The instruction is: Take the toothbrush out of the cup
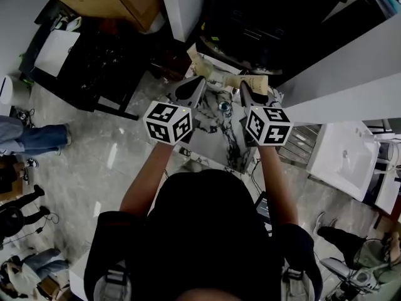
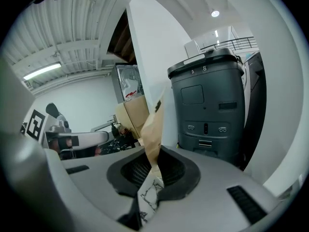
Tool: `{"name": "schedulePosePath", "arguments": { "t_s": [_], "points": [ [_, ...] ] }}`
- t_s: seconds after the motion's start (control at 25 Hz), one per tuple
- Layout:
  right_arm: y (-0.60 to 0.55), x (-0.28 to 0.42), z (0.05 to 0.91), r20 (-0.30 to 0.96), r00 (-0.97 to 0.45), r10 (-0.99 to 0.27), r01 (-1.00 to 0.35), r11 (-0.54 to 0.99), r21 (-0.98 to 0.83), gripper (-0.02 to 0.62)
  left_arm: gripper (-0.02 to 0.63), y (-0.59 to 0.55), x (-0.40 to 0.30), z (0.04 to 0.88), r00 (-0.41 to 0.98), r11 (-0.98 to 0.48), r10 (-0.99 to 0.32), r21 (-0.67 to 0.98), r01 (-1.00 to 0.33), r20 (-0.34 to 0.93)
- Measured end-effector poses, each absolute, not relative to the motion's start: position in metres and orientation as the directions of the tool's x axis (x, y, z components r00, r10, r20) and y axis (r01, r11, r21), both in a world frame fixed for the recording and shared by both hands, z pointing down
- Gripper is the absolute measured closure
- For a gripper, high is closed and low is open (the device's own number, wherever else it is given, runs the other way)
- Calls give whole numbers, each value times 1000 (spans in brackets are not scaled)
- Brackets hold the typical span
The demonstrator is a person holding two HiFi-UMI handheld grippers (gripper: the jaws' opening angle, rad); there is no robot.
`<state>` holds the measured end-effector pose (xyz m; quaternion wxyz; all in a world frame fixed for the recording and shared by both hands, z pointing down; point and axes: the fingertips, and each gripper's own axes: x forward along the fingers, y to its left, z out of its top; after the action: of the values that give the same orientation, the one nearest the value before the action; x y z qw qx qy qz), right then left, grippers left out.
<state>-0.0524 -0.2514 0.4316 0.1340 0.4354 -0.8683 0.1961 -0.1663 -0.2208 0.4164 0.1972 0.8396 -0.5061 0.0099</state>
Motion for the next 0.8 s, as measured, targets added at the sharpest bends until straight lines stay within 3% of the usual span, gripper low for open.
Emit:
{"name": "schedulePosePath", "arguments": {
  "t_s": [0.8],
  "points": [
    [-279, -80, 472, 485, -515, -707, -854, 469, -223, 538, 595, -266, -207, 472, 534, -420, -789, 367, -830, 305]
  ]
}}
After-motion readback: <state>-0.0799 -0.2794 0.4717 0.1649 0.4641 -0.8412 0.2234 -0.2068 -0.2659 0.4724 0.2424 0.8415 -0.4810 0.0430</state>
